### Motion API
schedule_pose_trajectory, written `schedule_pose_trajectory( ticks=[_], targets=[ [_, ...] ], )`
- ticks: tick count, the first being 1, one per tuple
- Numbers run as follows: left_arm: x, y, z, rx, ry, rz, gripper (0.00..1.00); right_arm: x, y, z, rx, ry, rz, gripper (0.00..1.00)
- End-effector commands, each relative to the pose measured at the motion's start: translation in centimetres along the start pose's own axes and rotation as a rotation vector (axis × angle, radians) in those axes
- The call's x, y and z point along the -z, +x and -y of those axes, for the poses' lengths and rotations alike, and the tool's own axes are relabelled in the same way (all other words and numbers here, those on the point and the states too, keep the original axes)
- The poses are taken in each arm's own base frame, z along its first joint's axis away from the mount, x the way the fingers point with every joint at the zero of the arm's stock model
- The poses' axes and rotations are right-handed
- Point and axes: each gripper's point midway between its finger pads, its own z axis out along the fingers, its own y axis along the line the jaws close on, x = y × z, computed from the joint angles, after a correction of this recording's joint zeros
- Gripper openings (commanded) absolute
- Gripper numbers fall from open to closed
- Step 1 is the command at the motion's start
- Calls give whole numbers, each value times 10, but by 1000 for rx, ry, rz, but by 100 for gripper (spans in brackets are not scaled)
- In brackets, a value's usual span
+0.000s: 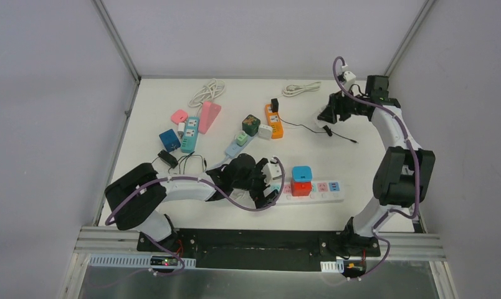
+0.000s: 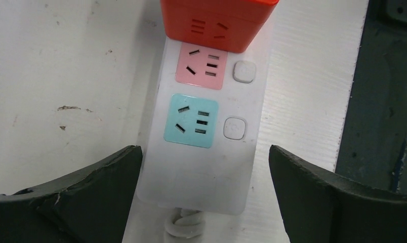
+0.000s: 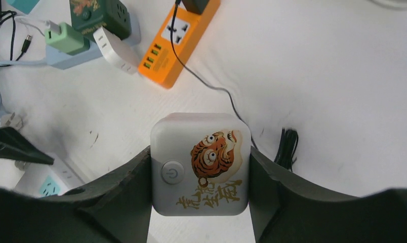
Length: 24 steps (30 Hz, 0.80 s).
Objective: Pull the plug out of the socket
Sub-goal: Place the plug at the center of the board.
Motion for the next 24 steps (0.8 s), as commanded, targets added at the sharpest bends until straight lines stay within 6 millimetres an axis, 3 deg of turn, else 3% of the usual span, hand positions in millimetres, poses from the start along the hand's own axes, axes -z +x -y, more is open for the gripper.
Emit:
schedule_pose_trajectory(
  ticks=[1,8,10,11,16,24],
  targets=[
    [21,-35,-3,7,-32,60,99,-28,-40,7,61,-24,54,0],
    [60,-49,-13,95,-170,16,99,-79,-29,36,19,-66,-5,0],
    [73,-46,-17,121,-218,-8,99,-83,-14,74,-466,237,-65,8],
    [80,-46,-19,126,-242,-15,99,-85,-16,81,-494,259,-58,10],
    [103,-36,-32,100,-358,-8,99,-101,-13,98,-536,267,-62,19],
    [106,-10,-40,119,-406,9,99,-114,-6,114,-592,261,-63,33]
  ],
)
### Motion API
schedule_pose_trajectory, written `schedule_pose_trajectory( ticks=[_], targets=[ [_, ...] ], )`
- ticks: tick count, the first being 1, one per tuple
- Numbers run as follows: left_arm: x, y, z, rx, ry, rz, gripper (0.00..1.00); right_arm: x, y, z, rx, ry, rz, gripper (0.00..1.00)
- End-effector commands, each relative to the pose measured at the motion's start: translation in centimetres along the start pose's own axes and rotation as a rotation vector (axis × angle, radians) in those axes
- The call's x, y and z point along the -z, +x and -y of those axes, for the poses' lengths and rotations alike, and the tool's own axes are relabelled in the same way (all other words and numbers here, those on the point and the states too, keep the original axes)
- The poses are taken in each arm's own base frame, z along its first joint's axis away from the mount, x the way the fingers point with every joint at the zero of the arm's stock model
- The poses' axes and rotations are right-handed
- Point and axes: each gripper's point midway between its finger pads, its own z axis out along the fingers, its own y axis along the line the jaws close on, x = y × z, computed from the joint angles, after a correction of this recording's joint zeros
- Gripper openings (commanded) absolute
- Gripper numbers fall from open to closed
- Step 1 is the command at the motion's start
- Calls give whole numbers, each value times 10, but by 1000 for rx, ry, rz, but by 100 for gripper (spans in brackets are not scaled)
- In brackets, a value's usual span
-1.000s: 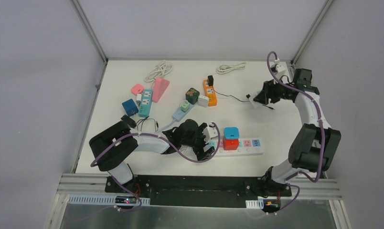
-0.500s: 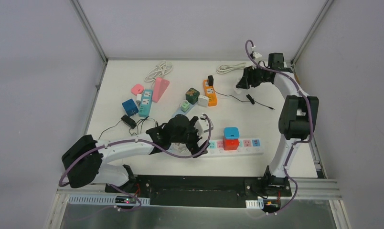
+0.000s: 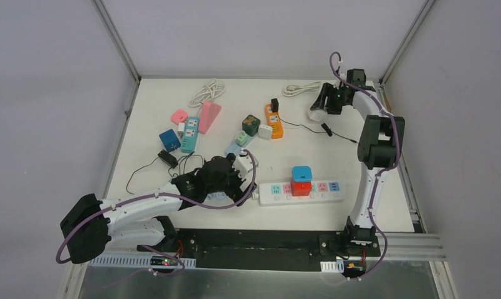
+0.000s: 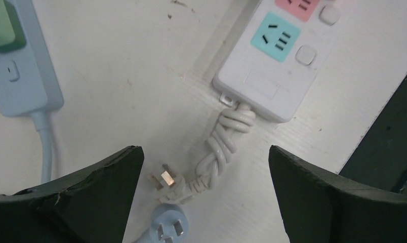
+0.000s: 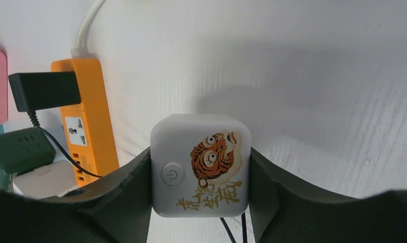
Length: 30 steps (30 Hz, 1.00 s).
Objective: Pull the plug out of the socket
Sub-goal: Place the plug at the center of the board.
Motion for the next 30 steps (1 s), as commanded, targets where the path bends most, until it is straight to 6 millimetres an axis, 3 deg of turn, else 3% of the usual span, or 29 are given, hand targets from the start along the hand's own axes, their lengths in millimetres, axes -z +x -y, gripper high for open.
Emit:
schedule_pose_trajectory(
  ticks=[1,4,6,10,12,13,19,30],
  targets=[
    [0,-4,-13,20,-60,39,99,5,-32,-2,-48,-11,76,37],
    [1,-5,-14,17,-66,43,99,0,-33,6,-69,-9,70,43],
    [1,-5,-16,17,-72,43,99,-2,-33,9,-73,-7,67,52],
    [1,-5,-16,14,-71,43,99,-5,-34,17,-85,-1,64,53],
    [2,-5,-16,12,-71,44,99,-4,-34,17,-94,-13,61,88],
    [2,-5,-16,12,-70,43,99,-4,-34,17,-95,-17,60,98],
    [1,-4,-14,11,-59,41,99,8,-39,26,-115,-26,78,100],
    [3,-6,-12,8,-49,51,99,54,-55,33,-34,6,150,100]
  ],
)
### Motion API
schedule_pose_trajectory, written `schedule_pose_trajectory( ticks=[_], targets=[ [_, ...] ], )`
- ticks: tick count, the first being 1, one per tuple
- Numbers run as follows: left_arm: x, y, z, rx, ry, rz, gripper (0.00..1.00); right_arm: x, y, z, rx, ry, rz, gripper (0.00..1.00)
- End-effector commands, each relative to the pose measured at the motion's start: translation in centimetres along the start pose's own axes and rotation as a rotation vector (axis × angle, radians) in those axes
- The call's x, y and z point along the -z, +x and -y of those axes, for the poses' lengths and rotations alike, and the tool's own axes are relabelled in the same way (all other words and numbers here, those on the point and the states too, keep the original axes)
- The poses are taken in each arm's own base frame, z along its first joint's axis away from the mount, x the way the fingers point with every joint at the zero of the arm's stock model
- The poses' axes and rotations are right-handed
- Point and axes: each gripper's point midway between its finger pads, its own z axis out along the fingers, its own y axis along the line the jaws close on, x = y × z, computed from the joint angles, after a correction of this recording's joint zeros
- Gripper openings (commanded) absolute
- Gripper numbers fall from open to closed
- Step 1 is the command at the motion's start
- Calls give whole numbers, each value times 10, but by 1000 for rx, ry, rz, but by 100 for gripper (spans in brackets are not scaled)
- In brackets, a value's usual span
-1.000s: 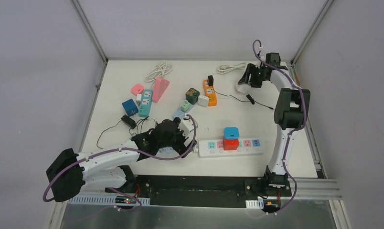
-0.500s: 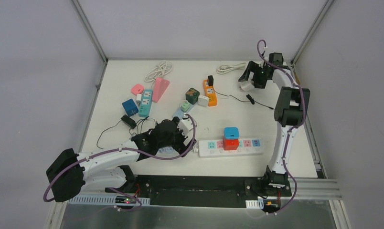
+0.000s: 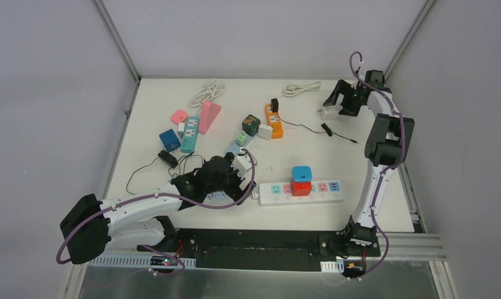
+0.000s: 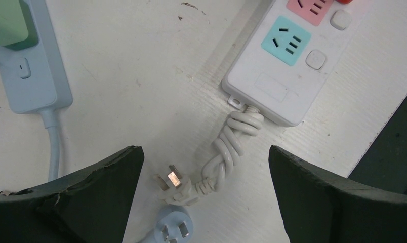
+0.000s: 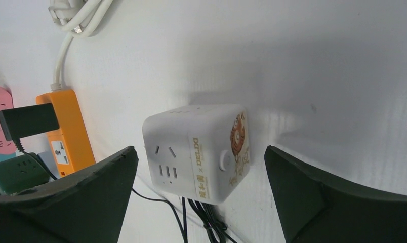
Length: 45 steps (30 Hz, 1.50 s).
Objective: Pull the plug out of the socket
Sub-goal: Place the plug at the center of the board, then remove the plug from the socket.
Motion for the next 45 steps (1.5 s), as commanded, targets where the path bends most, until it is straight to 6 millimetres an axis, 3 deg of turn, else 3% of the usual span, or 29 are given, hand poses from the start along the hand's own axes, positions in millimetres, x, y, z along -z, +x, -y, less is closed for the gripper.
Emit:
schedule_pose_trajectory(
  ticks=[1,7,13,22,29,33,39,45],
  targets=[
    [4,-18,-3,3,-11,68,99,48,-31,-28,117,-20,105,100],
    [6,-20,-1,3,0,77,99,73,-29,-41,205,-20,131,100],
    [9,-23,2,-6,19,101,99,117,-15,-67,405,-57,149,100],
    [14,-35,13,-15,78,183,99,185,48,-120,722,-167,200,100],
    [12,-37,16,-11,100,198,99,223,109,-151,839,-406,247,100],
    [12,-36,17,-12,102,203,99,231,161,-163,943,-588,176,100],
    [9,-36,19,-9,114,201,99,220,223,-171,964,-706,-40,100],
    [8,-36,20,-11,119,197,99,216,236,-180,906,-771,-153,100]
  ],
)
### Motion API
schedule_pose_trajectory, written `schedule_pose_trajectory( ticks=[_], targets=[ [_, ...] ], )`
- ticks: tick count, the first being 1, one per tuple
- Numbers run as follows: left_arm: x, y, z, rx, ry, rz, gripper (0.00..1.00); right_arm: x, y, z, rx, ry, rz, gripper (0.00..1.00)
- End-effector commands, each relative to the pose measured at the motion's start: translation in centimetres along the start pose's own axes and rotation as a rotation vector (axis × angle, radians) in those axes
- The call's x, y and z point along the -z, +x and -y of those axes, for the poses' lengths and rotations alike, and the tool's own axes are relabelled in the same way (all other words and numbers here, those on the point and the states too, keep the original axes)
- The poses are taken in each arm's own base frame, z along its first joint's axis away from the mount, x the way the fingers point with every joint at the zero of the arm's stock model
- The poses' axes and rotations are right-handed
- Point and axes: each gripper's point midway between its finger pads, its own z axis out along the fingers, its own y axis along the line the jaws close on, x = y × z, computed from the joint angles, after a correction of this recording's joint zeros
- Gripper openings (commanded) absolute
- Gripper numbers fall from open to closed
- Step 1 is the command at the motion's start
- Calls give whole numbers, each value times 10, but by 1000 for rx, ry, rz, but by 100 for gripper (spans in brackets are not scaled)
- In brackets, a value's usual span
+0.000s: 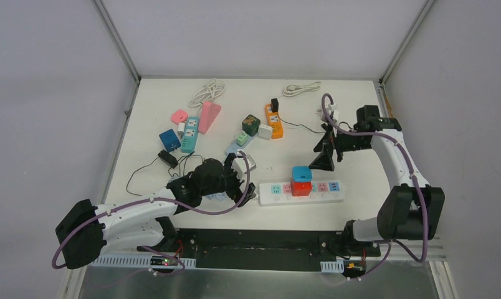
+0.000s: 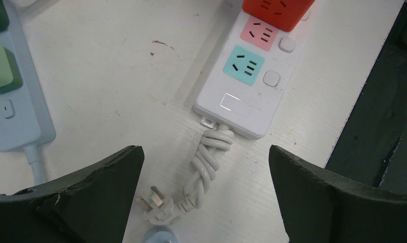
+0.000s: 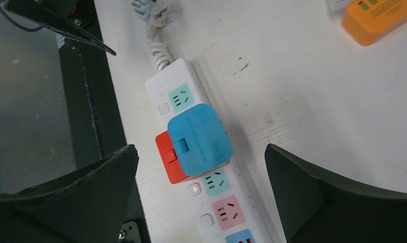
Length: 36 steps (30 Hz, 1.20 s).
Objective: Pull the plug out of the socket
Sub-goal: Remove the plug from the socket.
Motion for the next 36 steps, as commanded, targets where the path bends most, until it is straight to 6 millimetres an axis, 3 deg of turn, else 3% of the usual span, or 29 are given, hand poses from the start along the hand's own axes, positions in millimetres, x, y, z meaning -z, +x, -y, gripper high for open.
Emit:
schedule_pose_trajectory(
  ticks=[1,8,19,27,36],
  targets=[
    [-1,-13,0,0,11,50,99,-5,-8,-17,-4,-104,6,100],
    [-3,-13,1,-1,20,48,99,-18,-5,-20,-78,-151,-45,100],
    [-5,-11,5,0,40,40,99,-45,17,-3,-212,-154,-171,100],
    [-5,-11,6,1,50,37,99,-54,29,13,-230,-78,-229,100],
    [-5,-10,6,1,51,33,99,-51,35,-17,-186,-226,-304,91]
  ],
)
